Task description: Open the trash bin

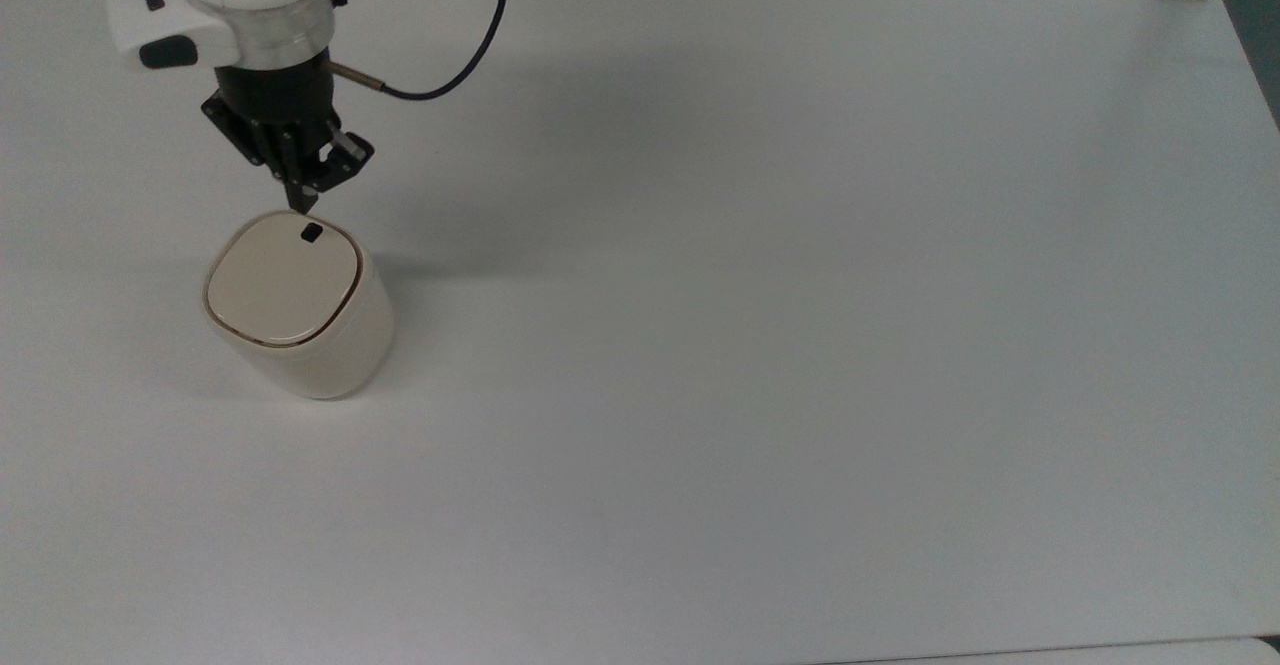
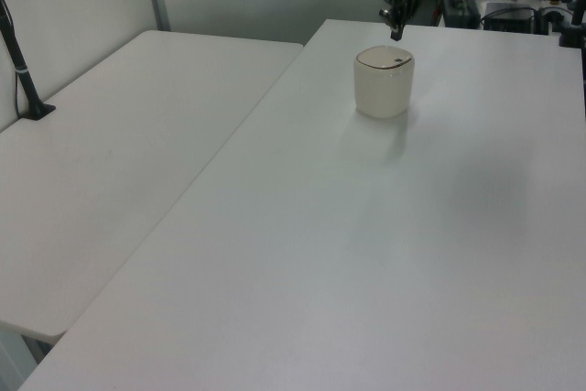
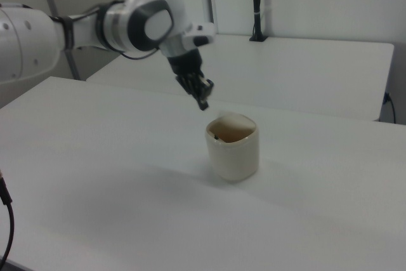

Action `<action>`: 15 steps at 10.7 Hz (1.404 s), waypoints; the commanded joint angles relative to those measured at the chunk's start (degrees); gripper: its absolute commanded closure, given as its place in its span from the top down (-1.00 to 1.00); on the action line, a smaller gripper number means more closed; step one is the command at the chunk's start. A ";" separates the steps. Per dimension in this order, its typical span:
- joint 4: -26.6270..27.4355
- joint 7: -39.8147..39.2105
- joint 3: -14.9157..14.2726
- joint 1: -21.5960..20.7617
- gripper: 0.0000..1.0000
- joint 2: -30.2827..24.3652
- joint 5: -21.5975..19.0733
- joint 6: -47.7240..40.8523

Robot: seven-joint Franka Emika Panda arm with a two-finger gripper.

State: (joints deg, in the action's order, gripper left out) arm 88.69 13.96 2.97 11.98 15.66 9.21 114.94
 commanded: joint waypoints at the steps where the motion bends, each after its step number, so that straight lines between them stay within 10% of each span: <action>1: 1.14 -2.60 0.10 -7.04 -0.98 -5.98 0.02 -9.26; 8: 3.25 -14.84 0.10 -11.72 -0.68 -14.34 -6.49 -21.50; 9: 3.25 -14.40 0.10 -12.41 -0.47 -14.34 -6.49 -22.12; 11: 3.16 -14.31 0.02 -12.68 0.92 -13.73 -6.05 -21.34; 15: 3.25 -14.57 0.10 -12.77 1.00 -13.73 -5.78 -21.60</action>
State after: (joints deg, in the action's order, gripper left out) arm 90.85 0.56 3.66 -0.13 2.98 3.76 93.72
